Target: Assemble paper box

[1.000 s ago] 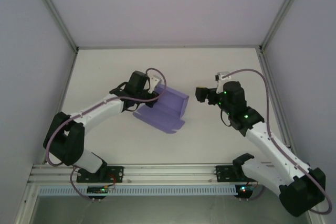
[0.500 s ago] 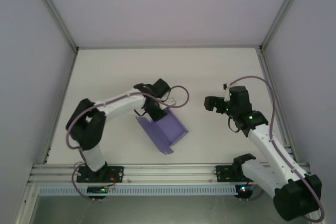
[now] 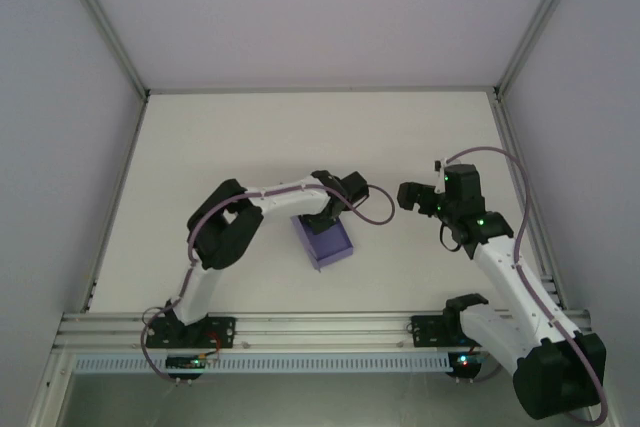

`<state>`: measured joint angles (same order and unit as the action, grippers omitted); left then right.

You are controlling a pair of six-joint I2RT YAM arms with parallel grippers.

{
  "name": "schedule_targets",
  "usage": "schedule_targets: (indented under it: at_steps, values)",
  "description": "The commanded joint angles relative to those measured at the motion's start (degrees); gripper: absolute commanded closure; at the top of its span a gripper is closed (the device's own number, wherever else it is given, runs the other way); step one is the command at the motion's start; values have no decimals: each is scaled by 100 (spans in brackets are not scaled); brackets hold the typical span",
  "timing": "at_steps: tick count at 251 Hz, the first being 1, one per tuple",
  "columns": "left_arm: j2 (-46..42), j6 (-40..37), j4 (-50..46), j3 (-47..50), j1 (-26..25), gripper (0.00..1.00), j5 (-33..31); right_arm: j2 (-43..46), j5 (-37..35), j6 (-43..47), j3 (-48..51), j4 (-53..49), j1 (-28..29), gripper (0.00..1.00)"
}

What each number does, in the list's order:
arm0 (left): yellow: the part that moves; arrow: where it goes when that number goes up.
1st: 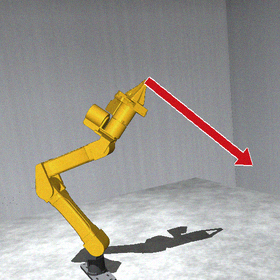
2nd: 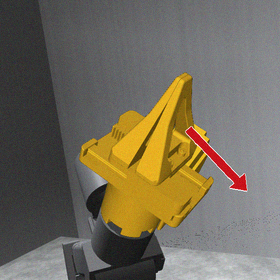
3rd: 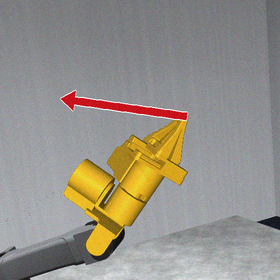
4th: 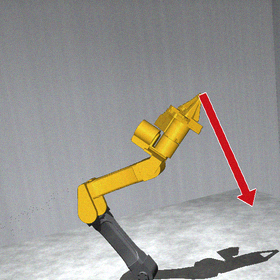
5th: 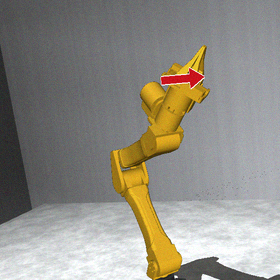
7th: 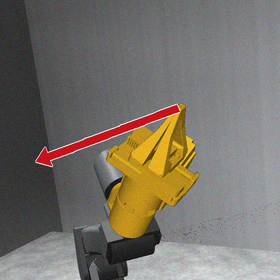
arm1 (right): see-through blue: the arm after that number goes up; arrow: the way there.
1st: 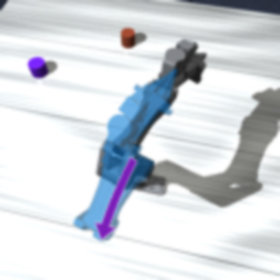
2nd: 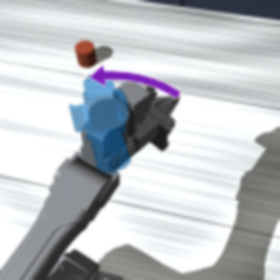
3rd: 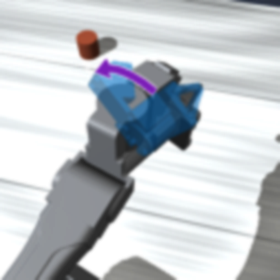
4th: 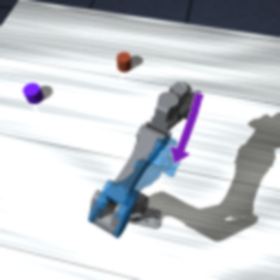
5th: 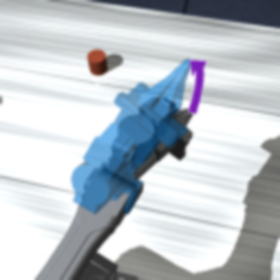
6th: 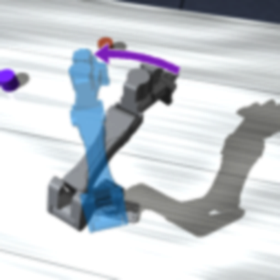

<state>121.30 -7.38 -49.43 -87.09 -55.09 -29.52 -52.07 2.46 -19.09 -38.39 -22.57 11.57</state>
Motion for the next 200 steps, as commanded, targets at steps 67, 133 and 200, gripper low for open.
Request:
schedule_targets:
  at_steps: [67, 133, 200]
  values:
    - [571, 163, 1017, 591, 51, 72, -442, 4, 294, -112, 57, -142, -155, 1]
    - [-780, -364, 864, 536, 62, 34, -83, 189, 636, -36, 66, -123, -191, 1]
    - [-1946, -720, 946, 371, 69, 1, 534, 281, 972, 185, 77, 33, -199, 1]
